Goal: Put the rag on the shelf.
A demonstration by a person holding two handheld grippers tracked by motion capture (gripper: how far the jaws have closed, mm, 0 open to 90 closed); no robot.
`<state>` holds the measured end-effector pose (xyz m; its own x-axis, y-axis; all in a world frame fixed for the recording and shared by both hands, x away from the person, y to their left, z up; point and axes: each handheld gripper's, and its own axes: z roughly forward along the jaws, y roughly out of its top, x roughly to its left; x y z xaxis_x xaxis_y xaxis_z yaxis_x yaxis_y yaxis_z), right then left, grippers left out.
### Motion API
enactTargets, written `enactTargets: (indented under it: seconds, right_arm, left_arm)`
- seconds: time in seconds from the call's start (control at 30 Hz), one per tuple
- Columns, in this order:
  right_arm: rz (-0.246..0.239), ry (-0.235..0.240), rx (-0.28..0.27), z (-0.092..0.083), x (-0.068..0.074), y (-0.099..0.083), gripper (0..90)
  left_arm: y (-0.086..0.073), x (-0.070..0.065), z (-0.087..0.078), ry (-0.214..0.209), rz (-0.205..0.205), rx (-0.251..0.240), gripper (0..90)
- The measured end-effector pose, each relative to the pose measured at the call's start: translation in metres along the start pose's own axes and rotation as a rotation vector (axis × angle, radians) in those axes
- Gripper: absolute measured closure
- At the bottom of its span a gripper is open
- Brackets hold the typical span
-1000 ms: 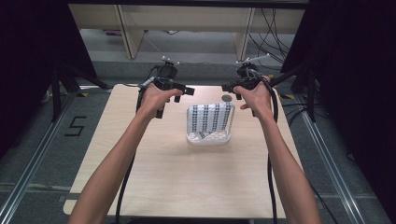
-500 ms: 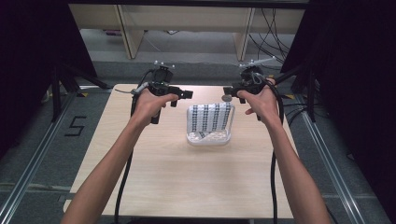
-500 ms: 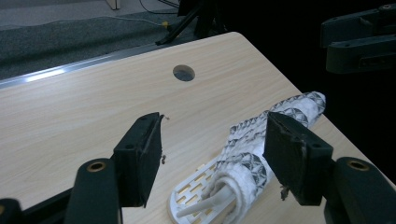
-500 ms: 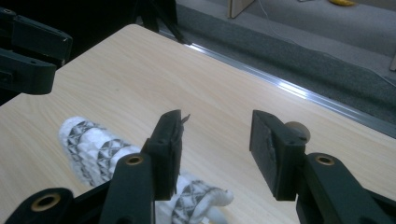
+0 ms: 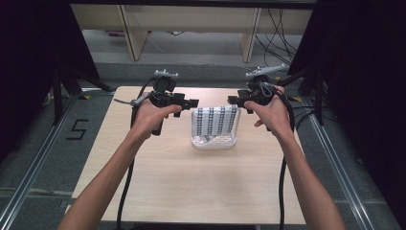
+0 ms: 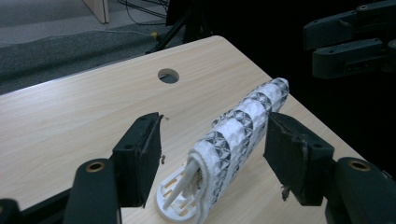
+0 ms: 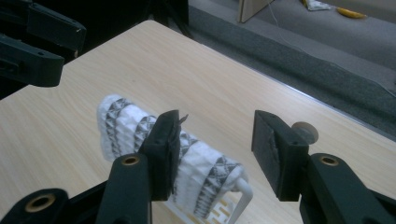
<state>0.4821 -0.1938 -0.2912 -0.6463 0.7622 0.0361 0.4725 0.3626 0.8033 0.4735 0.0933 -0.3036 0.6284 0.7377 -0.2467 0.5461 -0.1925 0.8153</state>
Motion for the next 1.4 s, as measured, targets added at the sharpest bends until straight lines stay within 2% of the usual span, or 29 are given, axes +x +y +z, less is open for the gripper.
enactTargets:
  seconds: [0.1, 0.13, 0.17, 0.2, 0.23, 0.27, 0.3, 0.33, 0.4, 0.43, 0.53, 0.6, 0.8, 0.83, 0.93, 0.97, 1.0, 1.13, 1.17, 1.3, 1.33, 1.4]
  right_arm:
    - [-0.009, 0.002, 0.009, -0.005, 0.005, -0.001, 52.1]
    - [0.007, 0.01, 0.014, -0.006, 0.006, -0.001, 51.7]
    - [-0.009, 0.007, 0.008, -0.007, 0.007, -0.002, 51.4]
    - [0.004, 0.01, -0.002, -0.007, 0.008, -0.002, 50.9]
    - [-0.012, 0.008, 0.003, -0.008, 0.008, -0.003, 50.0]
    - [0.0, 0.014, 0.006, -0.009, 0.008, -0.004, 49.6]
    - [-0.013, 0.011, -0.01, -0.009, 0.008, -0.005, 48.6]
    - [0.003, 0.017, -0.003, -0.01, 0.009, -0.006, 48.0]
    - [0.007, 0.022, -0.01, -0.012, 0.01, -0.009, 47.4]
    - [0.006, 0.016, -0.007, -0.014, 0.011, -0.011, 47.2]
    - [0.01, 0.022, -0.03, -0.016, 0.013, -0.016, 46.3]
    - [-0.005, 0.035, -0.03, -0.018, 0.013, -0.02, 45.6]
    - [0.012, 0.04, -0.032, -0.024, 0.017, -0.031, 42.2]
    - [-0.002, 0.037, -0.039, -0.024, 0.017, -0.033, 41.8]
    - [0.012, 0.04, -0.038, -0.026, 0.019, -0.037, 40.9]
    - [-0.003, 0.046, -0.05, -0.025, 0.018, -0.04, 40.8]
    - [0.01, 0.047, -0.037, -0.026, 0.019, -0.042, 40.8]
    - [0.01, 0.049, -0.04, -0.026, 0.019, -0.05, 40.6]
    - [0.024, 0.05, -0.038, -0.026, 0.02, -0.053, 40.6]
    - [0.008, 0.054, -0.035, -0.026, 0.019, -0.06, 40.5]
    - [0.029, 0.06, -0.026, -0.026, 0.02, -0.062, 40.6]
    - [0.028, 0.057, -0.032, -0.025, 0.02, -0.066, 40.6]
  left_arm:
    - [-0.002, -0.002, -0.003, -0.005, 0.015, 0.004, 35.8]
    - [-0.004, -0.003, -0.004, -0.006, 0.017, 0.003, 35.6]
    - [-0.004, -0.004, -0.005, -0.007, 0.01, -0.006, 35.4]
    - [-0.006, -0.004, -0.006, -0.008, 0.009, -0.009, 35.2]
    - [-0.006, -0.004, -0.008, -0.009, 0.021, 0.002, 34.4]
    - [-0.007, -0.005, -0.009, -0.008, 0.012, -0.012, 33.7]
    - [-0.008, -0.005, -0.011, -0.01, 0.02, -0.01, 33.5]
    - [-0.009, -0.006, -0.013, -0.015, 0.012, -0.022, 33.3]
    - [-0.012, -0.007, -0.017, -0.018, 0.026, -0.024, 32.9]
    - [-0.013, -0.008, -0.018, -0.019, 0.02, -0.033, 32.5]
    - [-0.017, -0.01, -0.023, -0.02, 0.029, -0.033, 31.7]
    - [-0.022, -0.011, -0.026, -0.023, 0.031, -0.035, 31.0]
    - [-0.033, -0.014, -0.033, -0.04, 0.041, -0.031, 28.8]
    - [-0.035, -0.015, -0.034, -0.041, 0.04, -0.03, 28.7]
    - [-0.04, -0.017, -0.037, -0.051, 0.042, -0.036, 28.1]
    - [-0.042, -0.017, -0.038, -0.052, 0.042, -0.037, 28.0]
    - [-0.044, -0.018, -0.038, -0.053, 0.044, -0.038, 27.9]
    - [-0.051, -0.019, -0.041, -0.06, 0.043, -0.041, 27.6]
    - [-0.053, -0.019, -0.041, -0.06, 0.043, -0.04, 27.6]
    - [-0.061, -0.018, -0.042, -0.068, 0.044, -0.041, 27.6]
    - [-0.063, -0.018, -0.042, -0.071, 0.042, -0.04, 27.6]
    - [-0.068, -0.019, -0.043, -0.078, 0.038, -0.042, 27.6]
